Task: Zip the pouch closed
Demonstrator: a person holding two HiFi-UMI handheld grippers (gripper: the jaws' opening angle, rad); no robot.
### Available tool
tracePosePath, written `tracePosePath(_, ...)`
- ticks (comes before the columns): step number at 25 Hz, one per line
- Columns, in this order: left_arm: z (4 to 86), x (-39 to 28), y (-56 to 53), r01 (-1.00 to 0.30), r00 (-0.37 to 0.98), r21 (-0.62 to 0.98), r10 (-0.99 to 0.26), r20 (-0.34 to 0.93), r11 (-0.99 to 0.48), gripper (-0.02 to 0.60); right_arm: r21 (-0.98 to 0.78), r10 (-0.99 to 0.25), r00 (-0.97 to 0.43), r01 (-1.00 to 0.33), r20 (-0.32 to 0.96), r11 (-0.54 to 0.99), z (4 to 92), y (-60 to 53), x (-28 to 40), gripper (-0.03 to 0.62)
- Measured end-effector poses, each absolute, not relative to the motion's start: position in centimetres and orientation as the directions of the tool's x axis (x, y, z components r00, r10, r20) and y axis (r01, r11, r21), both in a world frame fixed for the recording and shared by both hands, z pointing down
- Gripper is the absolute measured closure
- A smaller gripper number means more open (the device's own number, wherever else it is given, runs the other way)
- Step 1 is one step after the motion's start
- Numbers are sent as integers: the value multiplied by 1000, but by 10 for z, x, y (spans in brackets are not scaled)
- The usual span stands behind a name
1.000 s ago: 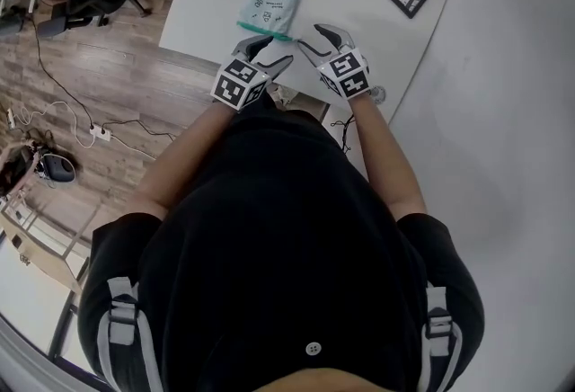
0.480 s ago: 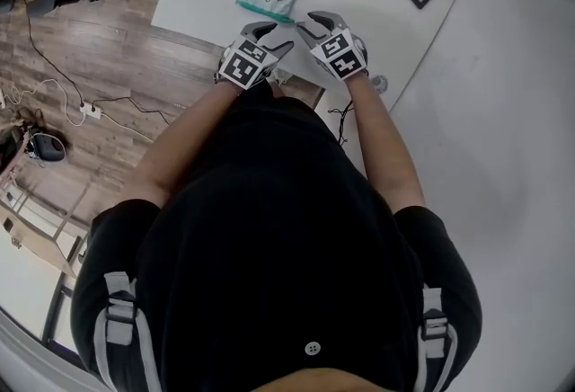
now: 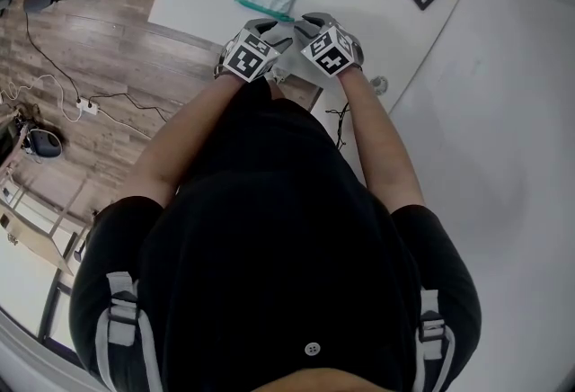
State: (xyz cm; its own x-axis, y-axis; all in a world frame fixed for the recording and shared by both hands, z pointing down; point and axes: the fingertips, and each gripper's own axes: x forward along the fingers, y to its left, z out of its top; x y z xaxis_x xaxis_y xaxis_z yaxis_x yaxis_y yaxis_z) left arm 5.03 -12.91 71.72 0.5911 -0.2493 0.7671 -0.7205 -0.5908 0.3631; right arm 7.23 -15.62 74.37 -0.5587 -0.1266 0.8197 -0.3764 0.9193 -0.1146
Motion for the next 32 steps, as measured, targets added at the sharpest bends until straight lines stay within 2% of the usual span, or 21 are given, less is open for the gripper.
tracePosePath(16,743,60,-129,-709,582,367,-206,786,-602,353,-92,-128,-545,-357,828,930,747,-157,73,576)
tracePosePath(32,749,62,-132,-726,549,339,-208,810,-597,389,-137,-102,-616,-329,781,934,724,-151,65,582)
